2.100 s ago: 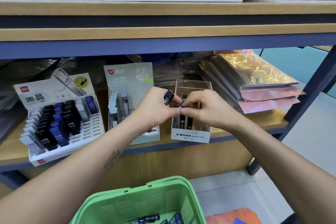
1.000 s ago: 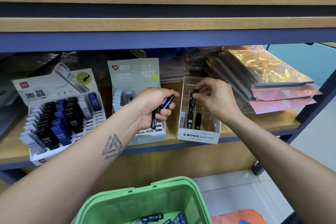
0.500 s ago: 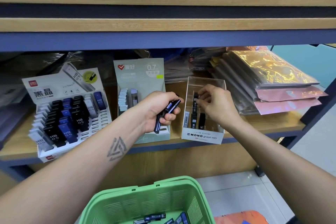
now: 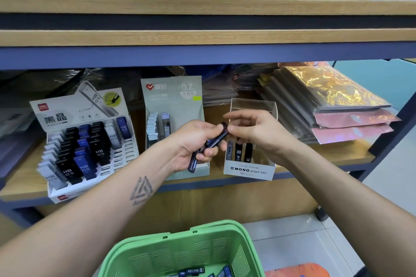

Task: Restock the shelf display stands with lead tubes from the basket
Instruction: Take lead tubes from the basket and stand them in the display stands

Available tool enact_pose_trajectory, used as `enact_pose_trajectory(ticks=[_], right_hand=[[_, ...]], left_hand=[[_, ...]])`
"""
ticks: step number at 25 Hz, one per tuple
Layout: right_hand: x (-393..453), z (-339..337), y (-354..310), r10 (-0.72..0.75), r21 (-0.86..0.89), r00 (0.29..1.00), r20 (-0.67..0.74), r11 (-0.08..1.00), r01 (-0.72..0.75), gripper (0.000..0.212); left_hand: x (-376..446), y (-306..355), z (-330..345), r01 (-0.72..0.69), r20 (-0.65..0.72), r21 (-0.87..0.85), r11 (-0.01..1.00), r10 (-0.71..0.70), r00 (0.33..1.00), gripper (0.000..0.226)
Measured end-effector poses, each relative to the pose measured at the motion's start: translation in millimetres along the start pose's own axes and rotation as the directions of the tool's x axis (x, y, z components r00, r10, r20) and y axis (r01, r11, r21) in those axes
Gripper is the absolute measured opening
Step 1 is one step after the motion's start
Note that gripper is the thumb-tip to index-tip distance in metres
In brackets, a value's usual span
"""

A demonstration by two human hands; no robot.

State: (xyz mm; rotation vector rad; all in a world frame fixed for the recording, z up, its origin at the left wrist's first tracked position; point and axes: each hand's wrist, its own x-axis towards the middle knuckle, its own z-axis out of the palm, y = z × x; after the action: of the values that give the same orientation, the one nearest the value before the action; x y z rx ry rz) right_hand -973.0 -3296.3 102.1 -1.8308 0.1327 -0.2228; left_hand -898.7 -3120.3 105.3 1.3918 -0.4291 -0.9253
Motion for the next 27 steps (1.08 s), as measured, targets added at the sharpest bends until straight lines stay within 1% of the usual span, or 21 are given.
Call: enact_pose_trajectory(ticks=[1,2,3,5,7,10,13,15,17,19,21,24,26,27], right_hand=[[0.0,0.9,-0.5,0.026,0.022,1.000,-0.012,0.999,-0.025,0.018],[-0.5,2.1,-0.9,0.048,0.021,0.999,-0.012,0.999,-0.048,0.021],[-1.0,3.6,-0.7,0.062,-0.001,0.998,0.010,0.998,-0.062,0.024],[-2.6,8.5,-1.5,0.068,-0.008,0.995,0.077,0.998,-0.068,0.021],[-2.1,8.8,-3.0,0.074,0.068,0.994,0.076,0.995,-0.079,0.012],[-0.5,2.1,-5.6,0.084,0.186,0.996,-0.034,0.980,-0.076,0.015],[0.8,-2.4,-4.8,0.056,0.186,0.994,-0.096,0.982,-0.037,0.017],[0.2,-3.1,-4.6,0.041,0.201,0.993,-0.114,0.979,-0.018,0.019],[-0.2,-3.9,-3.9,0.048,0.252,0.993,-0.110,0.967,-0.019,0.021],[-1.9,-4.5,-4.9,0.072,0.333,0.993,-0.095,0.942,-0.037,0.023],[-2.7,-8.1,-6.4,0.081,0.370,0.992,-0.099,0.928,-0.039,0.022],[-5.2,-20.3,-10.4,0.060,0.357,0.991,-0.121,0.934,-0.013,0.023],[-6.1,-30.4,-10.4,0.021,0.277,0.982,-0.189,0.960,0.033,0.025],[-6.3,-35.4,-9.2,-0.005,0.206,0.968,-0.252,0.977,0.059,0.025]], left_hand=[[0.3,-0.3,0.6,-0.022,-0.032,0.026,0.999,0.022,0.999,0.026],[1.1,-0.5,2.0,-0.047,-0.063,0.067,0.997,0.052,0.997,0.024],[1.8,-0.7,3.9,-0.073,-0.088,0.113,0.991,0.083,0.993,0.023],[2.2,-1.4,7.8,-0.094,-0.115,0.151,0.984,0.112,0.987,0.021],[2.0,-1.8,8.1,-0.077,-0.127,0.115,0.990,0.091,0.988,0.021],[0.9,-1.4,1.9,-0.036,-0.172,0.078,0.996,0.049,0.984,0.018],[-1.4,-0.3,-1.3,-0.021,-0.166,0.072,0.997,0.033,0.986,0.018],[-3.0,0.0,-0.5,-0.020,-0.144,0.045,0.999,0.026,0.989,0.018],[-3.5,0.4,1.0,-0.034,-0.134,0.017,0.999,0.036,0.990,0.019],[-1.3,-0.2,3.7,-0.071,-0.131,0.010,0.997,0.072,0.989,0.019],[2.7,-1.2,7.5,-0.106,-0.127,0.020,0.994,0.107,0.986,0.018],[9.3,-2.8,13.6,-0.093,-0.159,0.076,0.993,0.105,0.982,0.019],[12.8,-4.0,14.5,-0.075,-0.212,0.108,0.991,0.097,0.972,0.019],[14.3,-4.8,13.4,-0.075,-0.232,0.111,0.991,0.099,0.968,0.020]])
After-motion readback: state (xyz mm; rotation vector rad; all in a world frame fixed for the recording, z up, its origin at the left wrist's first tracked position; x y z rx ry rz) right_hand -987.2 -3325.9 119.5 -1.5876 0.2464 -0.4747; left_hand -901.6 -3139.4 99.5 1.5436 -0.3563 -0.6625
